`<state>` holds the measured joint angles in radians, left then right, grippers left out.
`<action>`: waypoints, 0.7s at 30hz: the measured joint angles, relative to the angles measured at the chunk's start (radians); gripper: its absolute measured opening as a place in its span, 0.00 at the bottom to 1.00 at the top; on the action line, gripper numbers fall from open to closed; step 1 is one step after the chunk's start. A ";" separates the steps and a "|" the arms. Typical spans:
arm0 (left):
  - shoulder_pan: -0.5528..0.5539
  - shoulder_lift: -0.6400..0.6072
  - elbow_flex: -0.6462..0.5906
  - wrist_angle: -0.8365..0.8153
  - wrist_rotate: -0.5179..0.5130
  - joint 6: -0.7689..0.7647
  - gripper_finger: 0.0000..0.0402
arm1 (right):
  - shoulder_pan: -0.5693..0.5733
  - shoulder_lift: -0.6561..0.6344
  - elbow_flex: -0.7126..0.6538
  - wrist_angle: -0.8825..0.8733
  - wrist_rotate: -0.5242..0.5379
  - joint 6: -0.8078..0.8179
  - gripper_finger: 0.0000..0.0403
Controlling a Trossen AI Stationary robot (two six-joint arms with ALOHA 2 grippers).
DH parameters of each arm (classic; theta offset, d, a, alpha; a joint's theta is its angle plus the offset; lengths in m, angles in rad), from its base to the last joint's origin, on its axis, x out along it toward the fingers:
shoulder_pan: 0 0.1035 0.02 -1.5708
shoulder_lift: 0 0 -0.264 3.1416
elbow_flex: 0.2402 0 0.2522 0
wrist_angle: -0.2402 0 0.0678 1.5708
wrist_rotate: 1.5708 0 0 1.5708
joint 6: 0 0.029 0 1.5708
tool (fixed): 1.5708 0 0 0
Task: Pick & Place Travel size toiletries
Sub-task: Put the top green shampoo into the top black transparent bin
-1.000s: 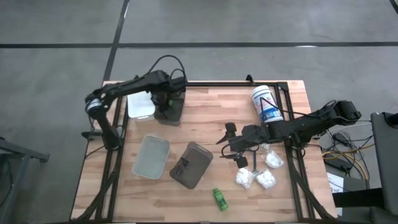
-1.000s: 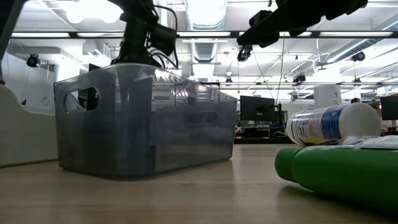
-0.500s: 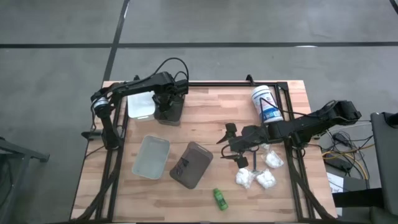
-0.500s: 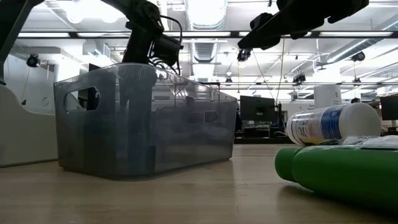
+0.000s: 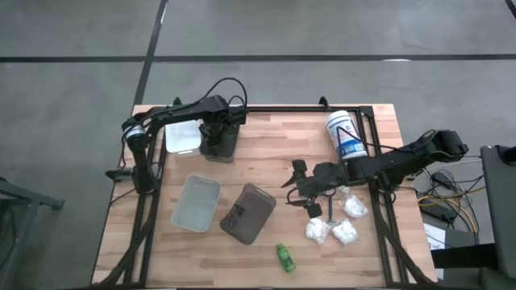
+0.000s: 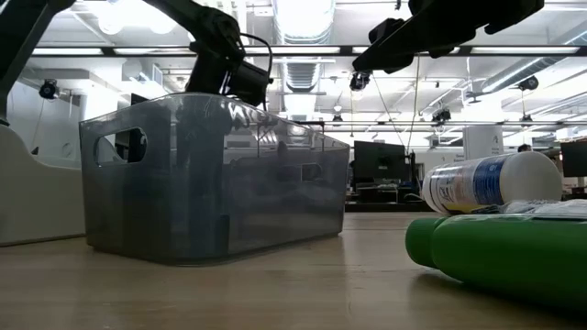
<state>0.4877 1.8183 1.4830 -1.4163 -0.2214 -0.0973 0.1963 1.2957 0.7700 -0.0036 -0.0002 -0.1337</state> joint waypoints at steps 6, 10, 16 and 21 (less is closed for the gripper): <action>0.000 0.000 0.000 0.028 0.000 0.015 0.31 | 0.000 0.000 0.000 0.000 -0.001 0.000 0.58; 0.000 0.000 0.000 0.036 0.002 0.014 0.33 | 0.000 0.000 0.000 0.000 -0.002 0.000 0.56; 0.000 0.000 0.000 0.037 0.003 0.015 0.33 | 0.000 0.000 0.000 0.000 -0.003 0.000 0.55; 0.000 -0.001 0.000 0.037 0.003 0.017 0.34 | -0.001 0.000 0.000 0.000 -0.003 0.000 0.57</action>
<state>0.4877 1.8176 1.4826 -1.3788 -0.2188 -0.0807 0.1955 1.2957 0.7700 -0.0036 -0.0029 -0.1333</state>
